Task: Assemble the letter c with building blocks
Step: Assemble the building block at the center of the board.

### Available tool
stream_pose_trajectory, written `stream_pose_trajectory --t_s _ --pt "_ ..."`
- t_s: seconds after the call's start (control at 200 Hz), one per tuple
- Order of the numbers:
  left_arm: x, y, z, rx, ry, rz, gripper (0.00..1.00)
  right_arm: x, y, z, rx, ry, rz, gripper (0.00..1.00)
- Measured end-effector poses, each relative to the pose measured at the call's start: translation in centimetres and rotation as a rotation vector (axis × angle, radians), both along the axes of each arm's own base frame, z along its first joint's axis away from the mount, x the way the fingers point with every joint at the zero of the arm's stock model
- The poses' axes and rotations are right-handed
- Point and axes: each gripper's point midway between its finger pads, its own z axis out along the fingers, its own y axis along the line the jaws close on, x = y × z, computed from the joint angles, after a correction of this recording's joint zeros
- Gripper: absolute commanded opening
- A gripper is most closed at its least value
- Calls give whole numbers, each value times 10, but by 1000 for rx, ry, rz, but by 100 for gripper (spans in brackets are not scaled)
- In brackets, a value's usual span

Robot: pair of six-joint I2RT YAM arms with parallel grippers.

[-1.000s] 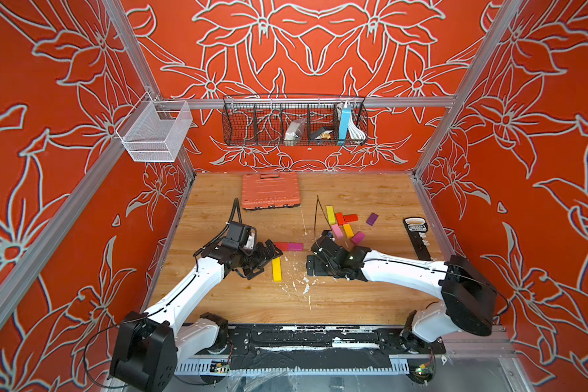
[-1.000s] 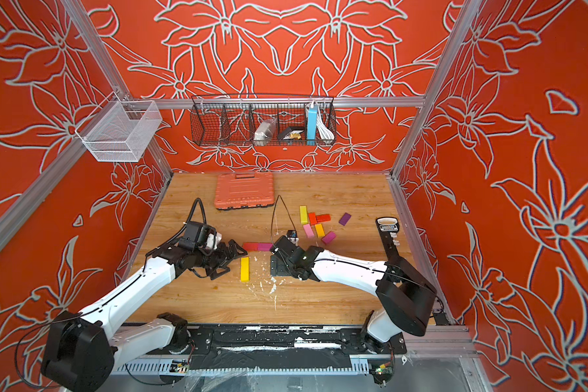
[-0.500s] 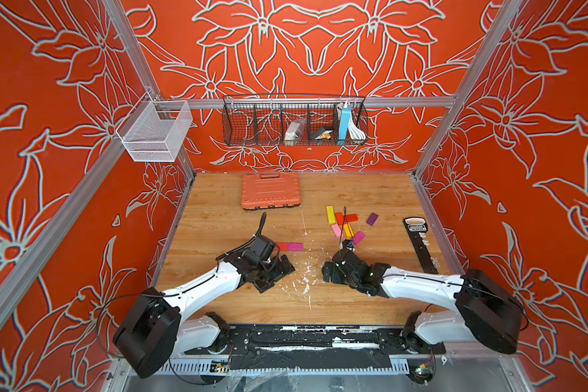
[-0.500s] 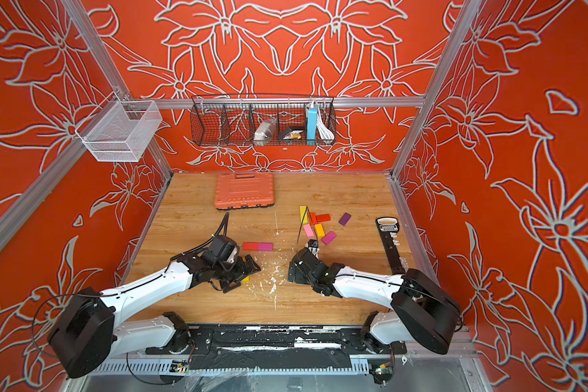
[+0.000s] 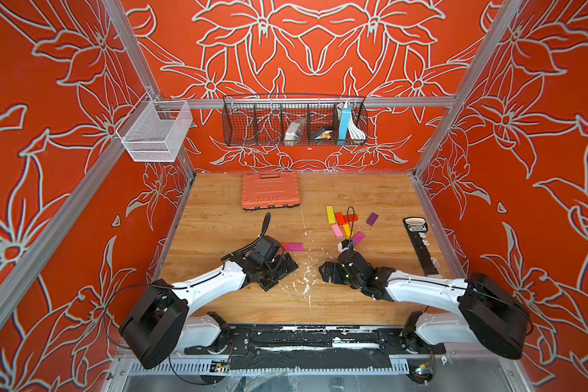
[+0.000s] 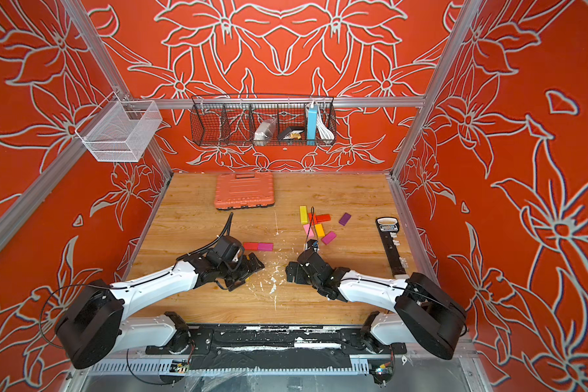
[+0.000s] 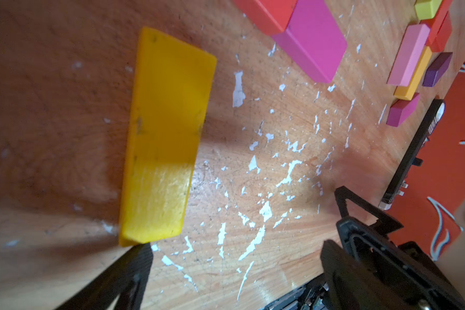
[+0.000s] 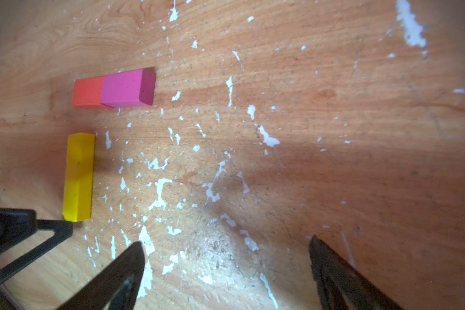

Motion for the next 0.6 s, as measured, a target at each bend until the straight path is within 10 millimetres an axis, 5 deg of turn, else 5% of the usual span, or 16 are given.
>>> stream_pose_trajectory --t_s 0.6 --pt "9 5 -4 25 -24 26 98 -2 11 13 53 -22 56 98"
